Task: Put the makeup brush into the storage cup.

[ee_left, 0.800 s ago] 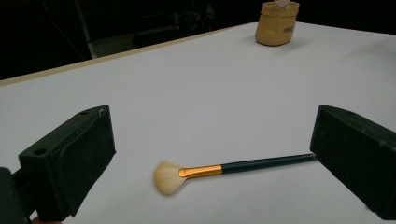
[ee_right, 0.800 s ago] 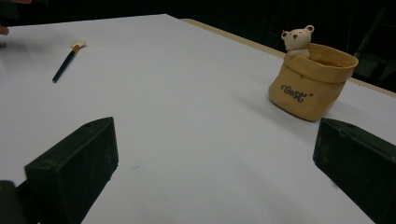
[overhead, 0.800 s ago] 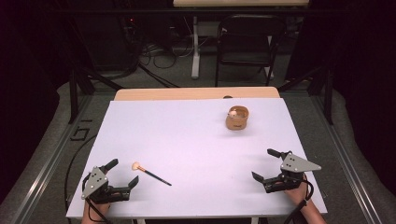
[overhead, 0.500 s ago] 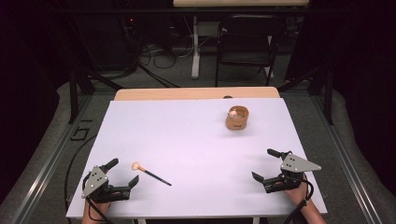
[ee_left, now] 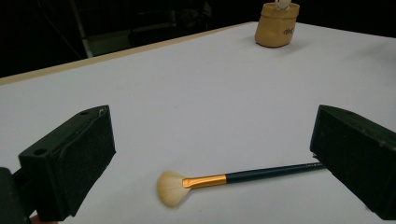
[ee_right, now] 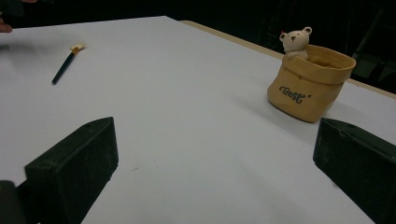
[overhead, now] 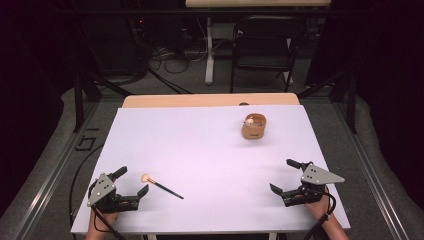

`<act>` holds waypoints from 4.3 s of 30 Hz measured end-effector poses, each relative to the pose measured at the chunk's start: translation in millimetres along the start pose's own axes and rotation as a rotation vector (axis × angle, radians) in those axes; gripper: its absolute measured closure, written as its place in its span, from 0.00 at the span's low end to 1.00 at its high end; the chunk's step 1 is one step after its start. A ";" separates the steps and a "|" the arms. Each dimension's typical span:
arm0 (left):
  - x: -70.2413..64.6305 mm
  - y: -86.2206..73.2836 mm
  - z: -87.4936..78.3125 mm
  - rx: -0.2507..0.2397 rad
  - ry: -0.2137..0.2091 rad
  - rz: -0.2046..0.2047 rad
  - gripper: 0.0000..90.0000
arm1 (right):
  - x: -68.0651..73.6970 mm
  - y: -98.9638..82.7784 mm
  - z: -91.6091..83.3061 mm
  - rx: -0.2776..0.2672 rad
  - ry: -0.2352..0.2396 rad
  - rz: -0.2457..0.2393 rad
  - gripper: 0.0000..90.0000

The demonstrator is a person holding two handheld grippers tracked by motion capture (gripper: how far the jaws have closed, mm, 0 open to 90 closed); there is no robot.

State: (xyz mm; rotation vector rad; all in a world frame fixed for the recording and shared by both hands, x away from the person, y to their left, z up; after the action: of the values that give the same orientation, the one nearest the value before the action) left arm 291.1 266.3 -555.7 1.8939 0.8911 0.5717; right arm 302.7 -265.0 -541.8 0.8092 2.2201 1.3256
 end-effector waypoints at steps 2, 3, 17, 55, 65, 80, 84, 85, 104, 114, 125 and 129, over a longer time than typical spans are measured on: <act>1.2 1.7 0.5 0.007 -0.007 0.004 0.00 | 0.1 0.0 0.1 0.000 0.001 0.001 0.00; 2.0 3.1 1.2 0.014 -0.012 0.010 0.00 | 0.1 -0.1 -0.1 0.005 -0.002 0.000 0.00; 14.7 25.8 12.0 0.162 -0.080 0.150 0.00 | 0.1 -0.2 -0.5 -0.002 -0.005 0.000 0.00; 20.7 82.7 41.6 0.548 -0.219 0.600 0.00 | -0.2 -0.2 -2.3 0.001 -0.007 -0.005 0.00; 16.1 89.2 53.1 0.660 -0.234 0.763 0.00 | -0.1 -0.2 -2.3 -0.001 -0.007 -0.006 0.00; 2.8 89.1 70.3 0.787 -0.290 0.955 0.00 | -0.2 -0.3 -2.1 -0.004 -0.006 -0.004 0.00; 0.1 87.6 74.3 0.822 -0.298 0.983 0.00 | -0.3 -0.3 -2.1 -0.004 -0.006 -0.004 0.00; -0.5 87.4 74.9 0.832 -0.300 0.991 0.00 | -0.2 -0.3 -2.1 -0.005 -0.006 -0.002 0.00; -8.7 82.0 84.7 0.907 -0.339 1.073 0.16 | -0.4 -0.3 -2.6 -0.002 -0.006 -0.001 0.00; -13.2 76.4 89.1 0.942 -0.374 1.097 0.34 | -0.3 -0.4 -2.7 0.002 -0.006 -0.006 0.00; -16.1 72.7 92.7 0.984 -0.414 1.126 0.54 | -0.3 -0.4 -2.7 0.000 -0.007 -0.006 0.00; -16.8 69.9 94.4 1.010 -0.440 1.124 0.58 | -0.4 -0.5 -2.6 0.003 -0.008 -0.007 0.00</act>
State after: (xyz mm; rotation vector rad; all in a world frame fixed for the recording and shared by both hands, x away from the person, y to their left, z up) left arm 370.5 180.2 -536.8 3.2400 -0.3953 0.2720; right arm 301.3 -267.1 -541.1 0.8051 2.2171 1.3140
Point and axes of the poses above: each handheld gripper's, and its own axes: z roughly forward along the jaws, y roughly out of its top, x roughly to its left, the point moved 3 cm from there along z, roughly forward along the jaws, and after that the axes turned 10 degrees about x, right-handed, at the moved point
